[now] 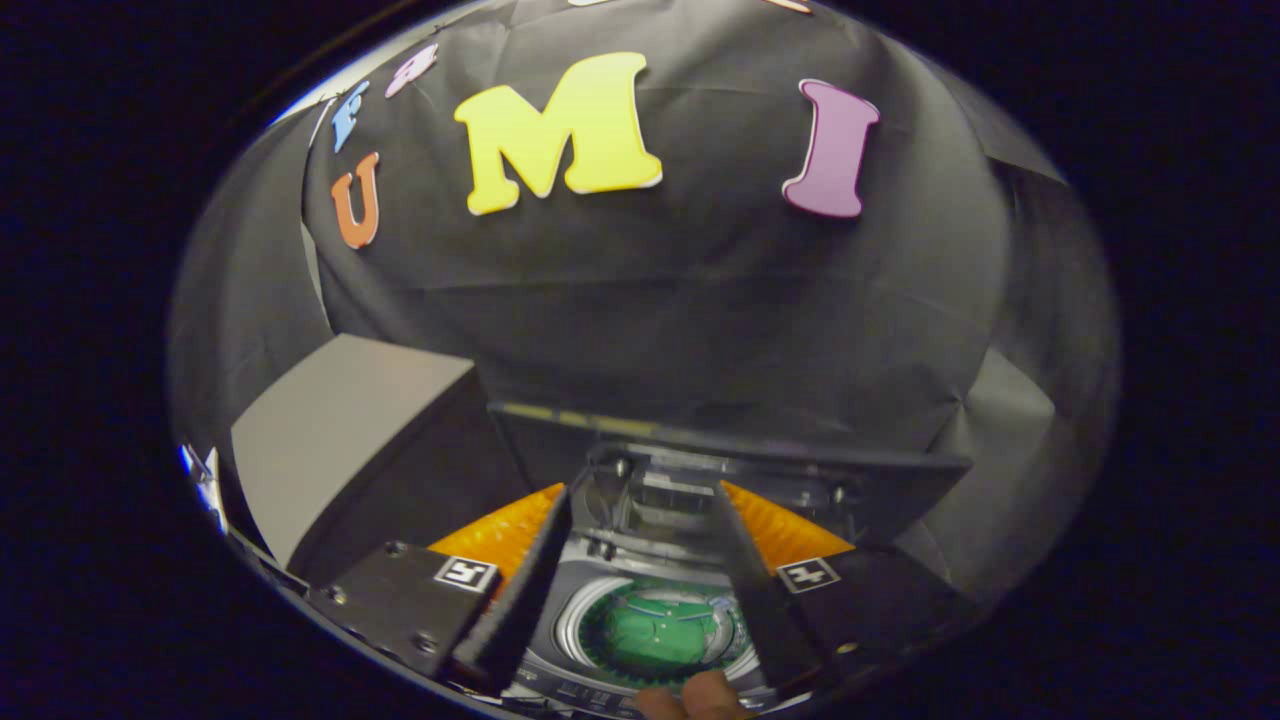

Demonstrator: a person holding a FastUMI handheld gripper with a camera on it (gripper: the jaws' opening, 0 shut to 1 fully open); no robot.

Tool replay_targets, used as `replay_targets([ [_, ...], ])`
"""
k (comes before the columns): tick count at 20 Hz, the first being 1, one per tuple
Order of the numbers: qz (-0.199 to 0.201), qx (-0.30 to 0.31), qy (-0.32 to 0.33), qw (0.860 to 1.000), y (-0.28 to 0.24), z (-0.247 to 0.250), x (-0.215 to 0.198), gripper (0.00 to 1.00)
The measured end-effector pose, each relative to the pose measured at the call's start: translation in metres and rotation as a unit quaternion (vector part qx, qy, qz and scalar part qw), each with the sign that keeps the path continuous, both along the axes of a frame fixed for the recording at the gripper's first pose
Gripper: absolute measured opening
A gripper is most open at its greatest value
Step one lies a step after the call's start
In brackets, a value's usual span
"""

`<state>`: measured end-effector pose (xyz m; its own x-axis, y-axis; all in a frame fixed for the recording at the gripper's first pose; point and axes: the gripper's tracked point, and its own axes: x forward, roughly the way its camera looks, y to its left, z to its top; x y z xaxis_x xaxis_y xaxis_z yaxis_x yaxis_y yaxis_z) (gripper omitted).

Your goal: Put the clothes into the washing machine and then close the washing machine lid.

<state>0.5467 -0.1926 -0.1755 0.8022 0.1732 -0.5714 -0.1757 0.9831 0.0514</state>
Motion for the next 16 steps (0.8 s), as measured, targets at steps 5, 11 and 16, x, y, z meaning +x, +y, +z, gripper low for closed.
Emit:
replay_targets([
  [5,-0.004,-0.023,-0.038,0.999,-0.007,0.023,0.049,1.00],
  [11,-0.055,-0.012,-0.001,0.998,-0.028,-0.007,0.083,1.00],
  [16,-0.069,0.034,0.006,0.997,-0.028,-0.021,0.080,1.00],
])
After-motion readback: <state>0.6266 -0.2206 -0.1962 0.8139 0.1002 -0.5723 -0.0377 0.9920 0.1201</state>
